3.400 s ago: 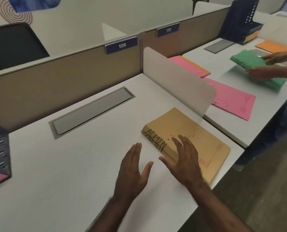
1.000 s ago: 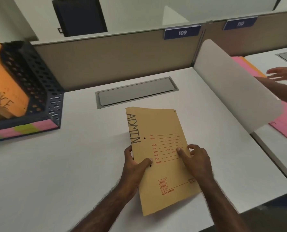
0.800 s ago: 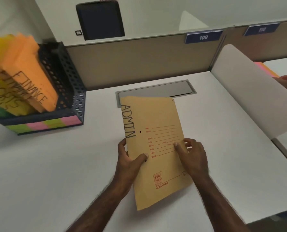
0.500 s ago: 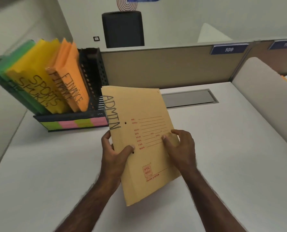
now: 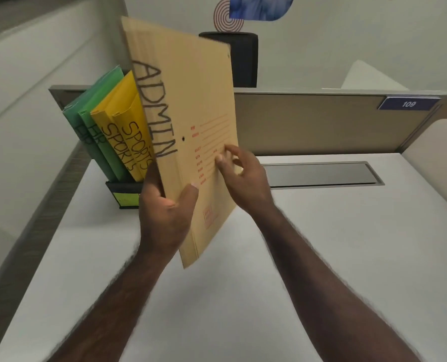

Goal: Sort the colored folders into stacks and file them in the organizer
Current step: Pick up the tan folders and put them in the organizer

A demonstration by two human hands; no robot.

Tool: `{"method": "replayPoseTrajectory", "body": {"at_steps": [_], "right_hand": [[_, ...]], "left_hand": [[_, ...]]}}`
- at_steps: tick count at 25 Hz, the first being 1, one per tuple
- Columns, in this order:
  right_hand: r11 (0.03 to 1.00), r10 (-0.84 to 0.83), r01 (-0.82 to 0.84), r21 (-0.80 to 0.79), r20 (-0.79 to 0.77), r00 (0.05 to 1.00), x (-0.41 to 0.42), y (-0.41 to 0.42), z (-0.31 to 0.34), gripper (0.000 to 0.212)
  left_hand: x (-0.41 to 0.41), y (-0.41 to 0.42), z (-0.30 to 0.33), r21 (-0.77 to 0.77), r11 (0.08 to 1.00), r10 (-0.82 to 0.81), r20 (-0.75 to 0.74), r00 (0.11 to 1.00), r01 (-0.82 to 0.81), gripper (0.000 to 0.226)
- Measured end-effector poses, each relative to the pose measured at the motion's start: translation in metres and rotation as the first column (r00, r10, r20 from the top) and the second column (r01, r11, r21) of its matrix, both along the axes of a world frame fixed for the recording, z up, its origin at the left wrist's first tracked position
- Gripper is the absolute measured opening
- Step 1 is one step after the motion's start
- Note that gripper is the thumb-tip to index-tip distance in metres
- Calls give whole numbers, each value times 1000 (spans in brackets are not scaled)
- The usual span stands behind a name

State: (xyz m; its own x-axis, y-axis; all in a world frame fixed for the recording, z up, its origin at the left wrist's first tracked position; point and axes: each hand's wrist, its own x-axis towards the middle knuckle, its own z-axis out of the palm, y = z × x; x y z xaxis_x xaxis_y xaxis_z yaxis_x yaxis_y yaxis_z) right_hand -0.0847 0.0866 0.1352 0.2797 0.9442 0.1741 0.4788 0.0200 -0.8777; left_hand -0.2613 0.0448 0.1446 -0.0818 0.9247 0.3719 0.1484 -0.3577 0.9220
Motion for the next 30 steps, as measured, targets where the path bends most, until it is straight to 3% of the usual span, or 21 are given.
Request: {"method": "replayPoseTrajectory", "body": {"at_steps": [6, 14, 20, 25, 30], "right_hand": [[975, 202, -181, 127, -172, 964, -14, 54, 61, 46], [947, 258, -182, 265, -286, 923, -6, 88, 74, 29], [940, 271, -204, 274, -235, 933, -3, 103, 62, 28], [942, 266, -218, 253, -175, 948, -4, 117, 46, 42], [934, 310, -277, 224, -129, 942, -9, 111, 18, 64]], "left_hand": [[19, 46, 10, 244, 969, -18, -131, 991, 50, 61], [36, 130, -12, 305, 932, -123, -246, 961, 198, 75], [34, 171, -40, 262, 934, -148, -331, 932, 241, 83], [31, 193, -60, 216, 940, -184, -337, 923, 266, 86], [13, 189, -87, 92, 957, -195, -502, 842, 277, 99]]}}
